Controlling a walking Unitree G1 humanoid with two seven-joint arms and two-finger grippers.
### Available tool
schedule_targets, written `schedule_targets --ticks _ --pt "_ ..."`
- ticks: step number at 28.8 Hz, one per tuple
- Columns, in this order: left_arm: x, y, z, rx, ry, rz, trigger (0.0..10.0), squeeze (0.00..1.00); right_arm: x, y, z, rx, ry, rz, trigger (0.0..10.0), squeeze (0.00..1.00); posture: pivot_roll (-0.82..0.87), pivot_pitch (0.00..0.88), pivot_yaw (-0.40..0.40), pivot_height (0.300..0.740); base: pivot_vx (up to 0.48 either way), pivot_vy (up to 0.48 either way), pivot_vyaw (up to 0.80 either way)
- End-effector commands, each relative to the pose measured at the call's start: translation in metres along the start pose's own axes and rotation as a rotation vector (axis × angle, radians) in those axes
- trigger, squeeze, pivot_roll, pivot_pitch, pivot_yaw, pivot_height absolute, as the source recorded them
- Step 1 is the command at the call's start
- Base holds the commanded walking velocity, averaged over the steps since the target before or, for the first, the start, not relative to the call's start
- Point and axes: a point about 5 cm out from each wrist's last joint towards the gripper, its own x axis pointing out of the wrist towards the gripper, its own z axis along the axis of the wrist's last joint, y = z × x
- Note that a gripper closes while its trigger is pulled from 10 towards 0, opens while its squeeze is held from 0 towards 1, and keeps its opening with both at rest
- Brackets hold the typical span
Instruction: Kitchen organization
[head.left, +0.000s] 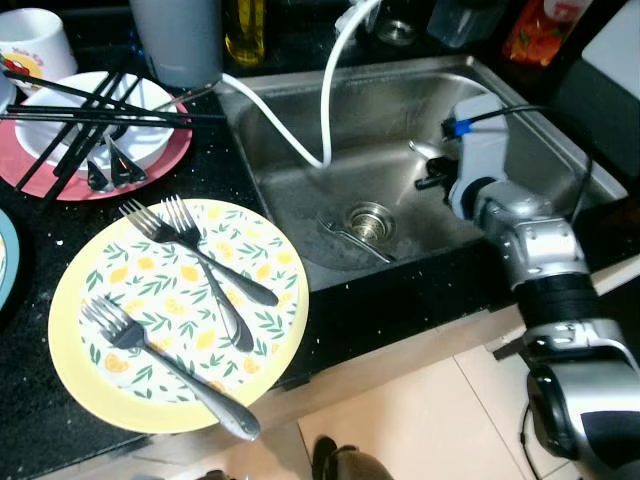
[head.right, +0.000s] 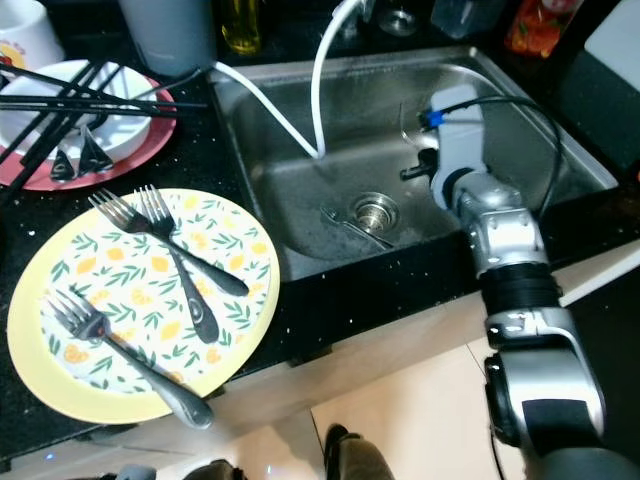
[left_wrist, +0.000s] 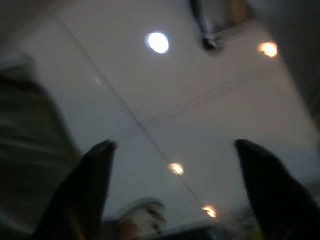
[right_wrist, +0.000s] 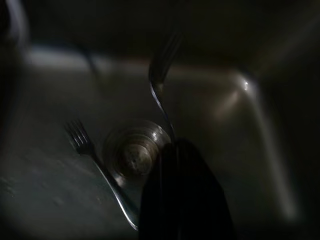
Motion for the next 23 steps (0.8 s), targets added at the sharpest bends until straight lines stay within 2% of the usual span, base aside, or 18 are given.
schedule_targets --ticks 1,11,12,13,15,19,20,22,23 --pt "0.000 -0.022 -0.024 0.005 0.078 -0.081 10.0 0.00 0.004 -0.002 -0.015 -0.037 0.062 -0.040 10.0 0.00 0.08 0.284 -0.133 0.740 0.000 0.000 0.00" --pt "-0.002 -0.018 -0.033 0.003 0.089 -0.085 10.0 0.00 0.015 0.013 -0.009 -0.077 0.070 -0.011 10.0 0.00 0.09 0.302 -0.130 0.740 0.000 0.000 0.00" --pt "-0.002 -0.018 -0.033 0.005 0.089 -0.087 10.0 0.00 0.016 0.013 -0.005 -0.051 0.058 -0.010 10.0 0.84 0.09 0.298 -0.132 0.740 0.000 0.000 0.00" --pt "-0.002 -0.018 -0.031 0.008 0.086 -0.088 10.0 0.00 0.017 0.010 -0.001 -0.024 0.037 -0.018 10.0 1.00 0.09 0.292 -0.130 0.740 0.000 0.000 0.00" --pt "-0.002 -0.018 -0.029 0.010 0.082 -0.089 10.0 0.00 0.016 0.008 0.003 -0.004 0.019 -0.024 10.0 1.00 0.09 0.285 -0.129 0.740 0.000 0.000 0.00" --pt "0.000 -0.018 -0.019 0.017 0.065 -0.084 10.0 0.00 0.013 -0.007 0.026 0.108 -0.127 -0.016 10.0 1.00 0.09 0.261 -0.122 0.740 0.000 0.000 0.00" --pt "0.000 -0.018 -0.019 0.017 0.065 -0.084 10.0 0.00 0.013 -0.007 0.026 0.108 -0.127 -0.016 10.0 1.00 0.09 0.261 -0.122 0.740 0.000 0.000 0.00" --pt "0.000 -0.016 -0.013 0.035 0.055 -0.074 10.0 0.00 0.007 -0.015 0.042 0.208 -0.233 0.041 10.0 1.00 0.09 0.241 -0.118 0.740 0.000 0.000 0.00" --pt "0.001 -0.015 -0.011 0.043 0.051 -0.070 10.0 0.00 0.004 -0.017 0.048 0.244 -0.270 0.067 10.0 0.60 0.09 0.236 -0.117 0.740 0.000 0.000 0.00"
